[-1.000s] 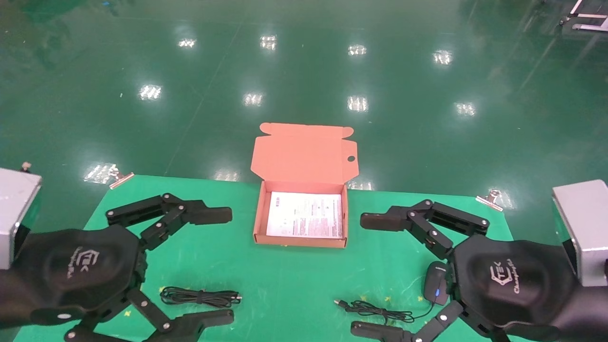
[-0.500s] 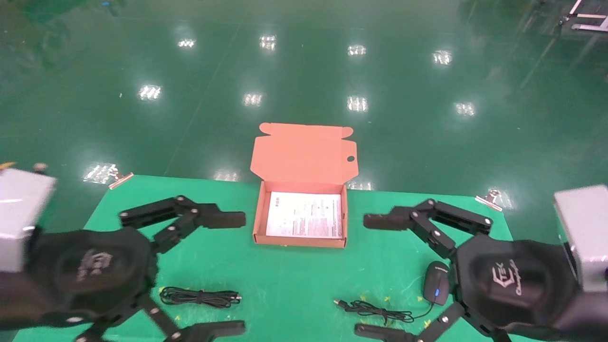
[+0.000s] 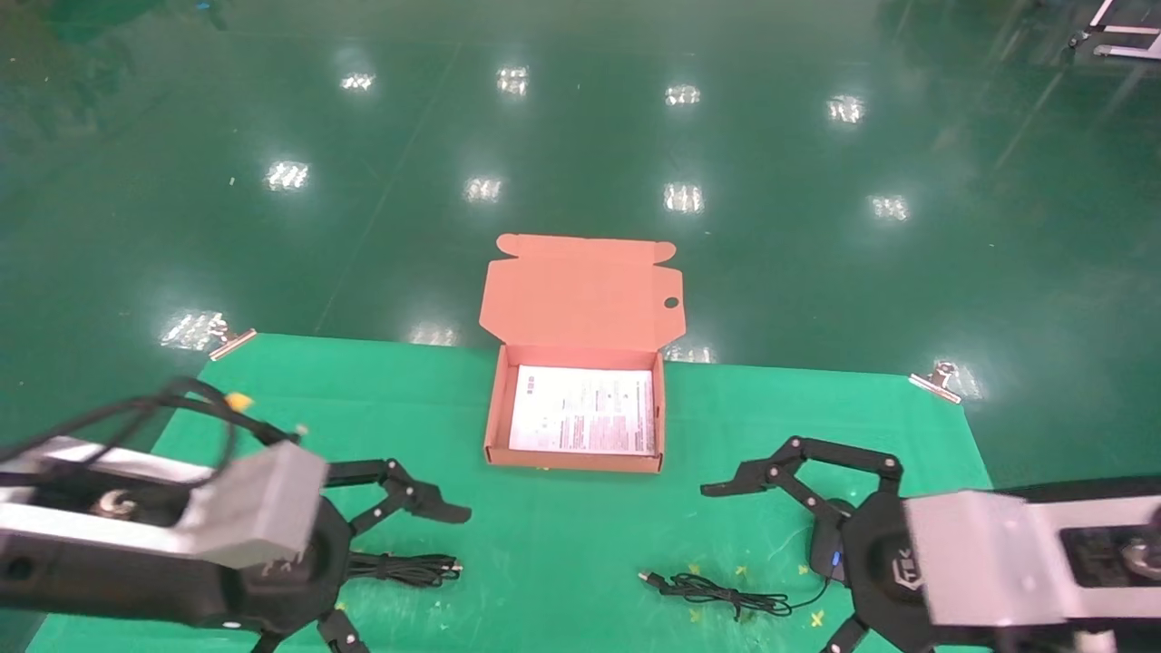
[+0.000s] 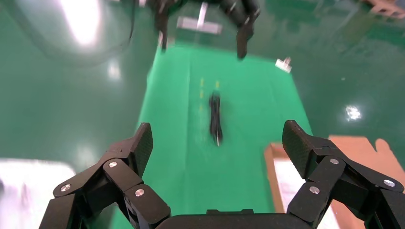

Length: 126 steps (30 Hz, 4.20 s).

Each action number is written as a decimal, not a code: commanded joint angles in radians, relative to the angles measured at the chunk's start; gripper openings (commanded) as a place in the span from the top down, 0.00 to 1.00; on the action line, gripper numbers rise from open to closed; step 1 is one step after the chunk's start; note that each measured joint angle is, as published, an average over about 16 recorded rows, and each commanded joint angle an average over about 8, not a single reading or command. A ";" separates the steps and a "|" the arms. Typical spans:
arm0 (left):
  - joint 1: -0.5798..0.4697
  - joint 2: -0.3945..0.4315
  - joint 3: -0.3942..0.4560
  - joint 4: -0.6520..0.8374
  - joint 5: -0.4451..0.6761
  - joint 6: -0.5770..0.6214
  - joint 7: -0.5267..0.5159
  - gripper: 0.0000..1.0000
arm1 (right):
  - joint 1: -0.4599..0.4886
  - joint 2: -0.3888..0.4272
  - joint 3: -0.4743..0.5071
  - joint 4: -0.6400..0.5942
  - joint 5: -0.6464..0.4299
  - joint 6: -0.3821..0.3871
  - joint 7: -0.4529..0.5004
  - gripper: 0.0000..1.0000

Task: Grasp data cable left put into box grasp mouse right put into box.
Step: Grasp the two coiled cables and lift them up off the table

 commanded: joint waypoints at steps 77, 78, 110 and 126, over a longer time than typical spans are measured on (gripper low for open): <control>-0.142 0.557 0.482 0.904 0.804 -0.486 0.224 1.00 | 0.047 -0.473 -0.521 -0.437 -0.971 0.462 0.106 1.00; -0.142 0.558 0.482 0.907 0.803 -0.487 0.225 1.00 | 0.046 -0.474 -0.521 -0.439 -0.970 0.465 0.105 1.00; -0.143 0.551 0.481 0.883 0.805 -0.481 0.218 1.00 | 0.049 -0.468 -0.523 -0.419 -0.972 0.449 0.110 1.00; -0.143 0.550 0.481 0.882 0.806 -0.481 0.218 1.00 | 0.050 -0.467 -0.523 -0.419 -0.972 0.449 0.110 1.00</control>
